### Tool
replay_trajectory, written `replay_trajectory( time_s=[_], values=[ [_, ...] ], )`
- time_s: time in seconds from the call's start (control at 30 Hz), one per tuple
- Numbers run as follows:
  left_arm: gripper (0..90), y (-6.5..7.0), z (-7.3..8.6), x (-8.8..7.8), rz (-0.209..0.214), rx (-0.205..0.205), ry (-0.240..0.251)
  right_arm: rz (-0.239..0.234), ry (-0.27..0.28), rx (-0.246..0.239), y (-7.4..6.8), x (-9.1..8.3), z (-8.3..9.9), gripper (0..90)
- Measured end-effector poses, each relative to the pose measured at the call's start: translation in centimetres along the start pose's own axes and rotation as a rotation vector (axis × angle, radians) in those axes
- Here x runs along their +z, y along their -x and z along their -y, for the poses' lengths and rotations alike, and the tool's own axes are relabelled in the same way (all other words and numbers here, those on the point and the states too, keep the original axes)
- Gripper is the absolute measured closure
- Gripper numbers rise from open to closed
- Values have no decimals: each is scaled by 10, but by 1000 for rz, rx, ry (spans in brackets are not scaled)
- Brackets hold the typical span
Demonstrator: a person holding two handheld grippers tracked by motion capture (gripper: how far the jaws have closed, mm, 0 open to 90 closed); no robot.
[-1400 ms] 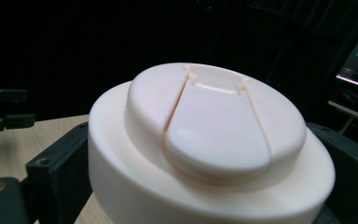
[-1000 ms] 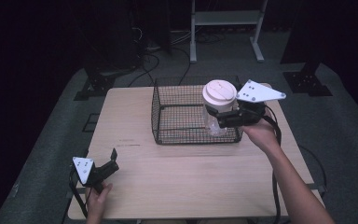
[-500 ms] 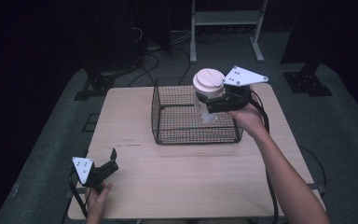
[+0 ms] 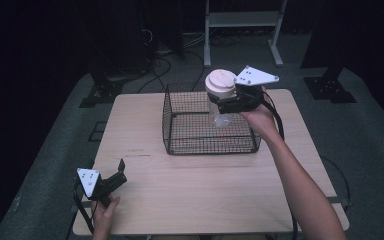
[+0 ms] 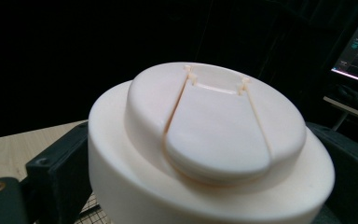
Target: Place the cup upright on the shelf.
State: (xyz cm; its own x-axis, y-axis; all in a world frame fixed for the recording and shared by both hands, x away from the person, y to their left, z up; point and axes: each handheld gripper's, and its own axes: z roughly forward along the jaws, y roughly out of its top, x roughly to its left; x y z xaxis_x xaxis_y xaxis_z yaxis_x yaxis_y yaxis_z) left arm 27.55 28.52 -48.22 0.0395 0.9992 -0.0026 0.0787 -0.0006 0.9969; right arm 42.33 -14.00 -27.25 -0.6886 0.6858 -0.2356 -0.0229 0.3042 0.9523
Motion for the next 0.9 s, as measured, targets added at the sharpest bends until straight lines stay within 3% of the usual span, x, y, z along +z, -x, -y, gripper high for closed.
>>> replay_trajectory(
  time_s=[0.37, 0.9],
  values=[
    [0, 0, 0, 0, 2, -1, 0, 29, -9, 21, 9, 17, 10, 40],
    [0, -1, 0, 0, 3, -4, -2, 21, -26, 32, 10, 44, 29, 40]
  ],
)
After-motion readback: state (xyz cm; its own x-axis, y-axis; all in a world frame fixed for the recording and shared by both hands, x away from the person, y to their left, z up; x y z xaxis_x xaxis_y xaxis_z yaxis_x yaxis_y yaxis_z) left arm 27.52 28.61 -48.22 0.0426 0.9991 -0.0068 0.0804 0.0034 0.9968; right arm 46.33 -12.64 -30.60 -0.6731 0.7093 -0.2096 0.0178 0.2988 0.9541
